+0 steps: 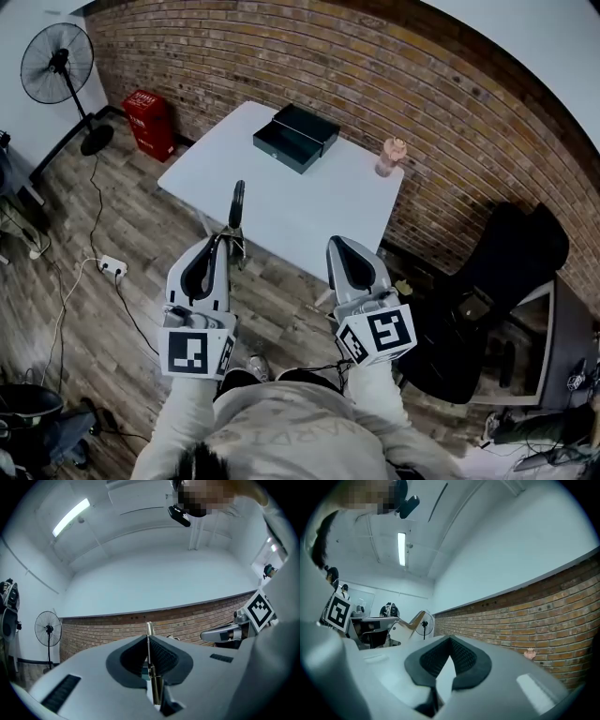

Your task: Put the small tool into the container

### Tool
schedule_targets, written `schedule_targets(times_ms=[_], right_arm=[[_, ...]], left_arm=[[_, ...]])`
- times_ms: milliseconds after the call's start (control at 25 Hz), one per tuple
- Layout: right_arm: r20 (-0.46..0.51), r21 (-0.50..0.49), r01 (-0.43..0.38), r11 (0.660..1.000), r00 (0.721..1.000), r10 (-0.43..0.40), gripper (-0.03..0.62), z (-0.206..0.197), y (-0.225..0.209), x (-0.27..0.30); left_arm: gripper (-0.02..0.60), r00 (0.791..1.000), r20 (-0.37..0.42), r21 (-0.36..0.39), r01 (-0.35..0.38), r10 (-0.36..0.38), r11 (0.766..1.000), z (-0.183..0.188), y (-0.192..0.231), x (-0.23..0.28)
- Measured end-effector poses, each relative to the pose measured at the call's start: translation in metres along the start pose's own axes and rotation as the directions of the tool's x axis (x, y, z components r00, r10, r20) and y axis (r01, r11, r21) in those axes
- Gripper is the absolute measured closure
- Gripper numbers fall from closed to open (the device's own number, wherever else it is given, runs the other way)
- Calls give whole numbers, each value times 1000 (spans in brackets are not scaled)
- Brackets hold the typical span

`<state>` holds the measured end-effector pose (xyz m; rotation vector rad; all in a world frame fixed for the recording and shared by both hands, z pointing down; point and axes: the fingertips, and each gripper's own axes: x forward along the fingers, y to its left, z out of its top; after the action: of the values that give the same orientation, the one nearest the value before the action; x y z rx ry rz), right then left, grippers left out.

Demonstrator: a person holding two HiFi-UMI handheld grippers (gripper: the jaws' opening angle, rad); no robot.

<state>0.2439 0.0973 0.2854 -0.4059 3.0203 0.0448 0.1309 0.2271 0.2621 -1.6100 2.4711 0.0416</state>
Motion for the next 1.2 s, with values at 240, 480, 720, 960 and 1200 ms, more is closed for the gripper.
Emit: schedule_targets(times_ms=[240,480,720,960,1200], right_arm=[[5,8,25,1000,1000,-25,584,-5,5,37],[14,35,45,998,999,-45,584,-11,14,67],[-10,23,54,998,999,-54,584,-18,11,93],[-23,16,47,999,999,-47,584,-27,-7,128],[-13,23,21,1000,1000,-20,585,-29,-33,183]], left_arm=[[571,1000,2,-7,31,-31,1000,-10,32,25],[571,998,-3,-9,57,-57,998,-24,63,39],[571,998,-10,-39,59,-59,998,-36,84,60],[571,998,-15,-43,58,-59,997,-50,98,93],[571,999,-16,-28,42,-42,999,-59,121,144]])
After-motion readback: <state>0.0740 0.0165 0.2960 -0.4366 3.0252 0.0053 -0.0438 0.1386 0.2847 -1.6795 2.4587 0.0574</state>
